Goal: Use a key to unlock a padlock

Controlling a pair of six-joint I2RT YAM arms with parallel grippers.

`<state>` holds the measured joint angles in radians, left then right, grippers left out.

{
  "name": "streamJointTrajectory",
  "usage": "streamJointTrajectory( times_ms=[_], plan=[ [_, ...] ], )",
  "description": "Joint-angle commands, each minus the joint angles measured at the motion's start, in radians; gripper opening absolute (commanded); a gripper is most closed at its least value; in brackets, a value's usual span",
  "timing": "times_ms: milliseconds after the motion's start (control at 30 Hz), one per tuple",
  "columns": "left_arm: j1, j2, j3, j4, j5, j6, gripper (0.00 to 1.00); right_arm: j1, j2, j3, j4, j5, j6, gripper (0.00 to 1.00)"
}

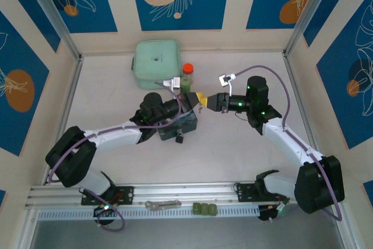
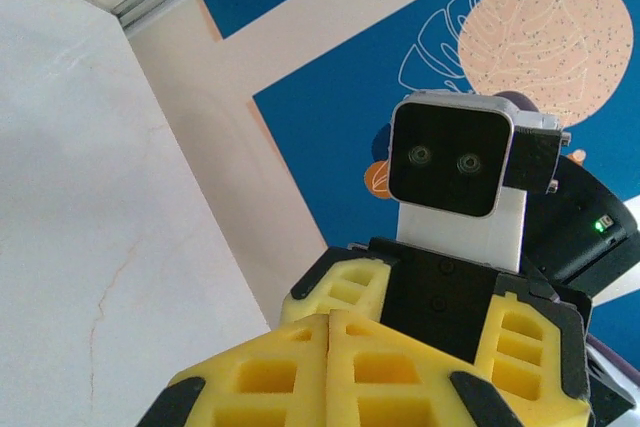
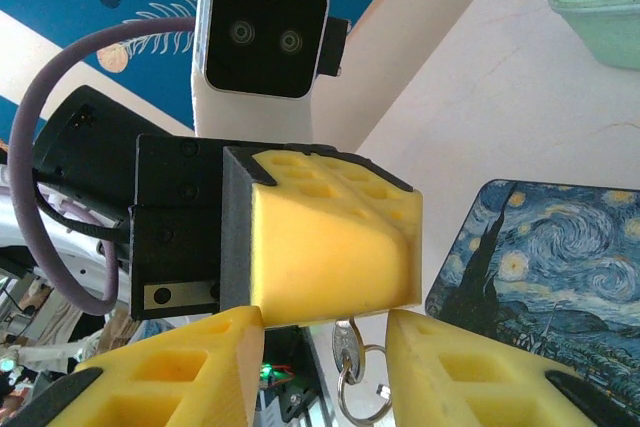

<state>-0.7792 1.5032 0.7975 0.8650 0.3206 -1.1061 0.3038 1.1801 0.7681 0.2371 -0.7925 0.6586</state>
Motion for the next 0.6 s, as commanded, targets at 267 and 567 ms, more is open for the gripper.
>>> streamJointTrajectory(
  times_ms=[267, 567],
  plan=[
    [-0.005, 0.037, -0.015, 0.223, -0.048, -0.097, 0.00, 0.036, 0.038, -0.024, -0.006, -0.024, -0.010, 0.34],
    [-0.005, 0.021, -0.029, 0.230, -0.077, -0.092, 0.00, 0.035, 0.036, -0.019, -0.070, 0.006, -0.047, 0.48]
  ],
)
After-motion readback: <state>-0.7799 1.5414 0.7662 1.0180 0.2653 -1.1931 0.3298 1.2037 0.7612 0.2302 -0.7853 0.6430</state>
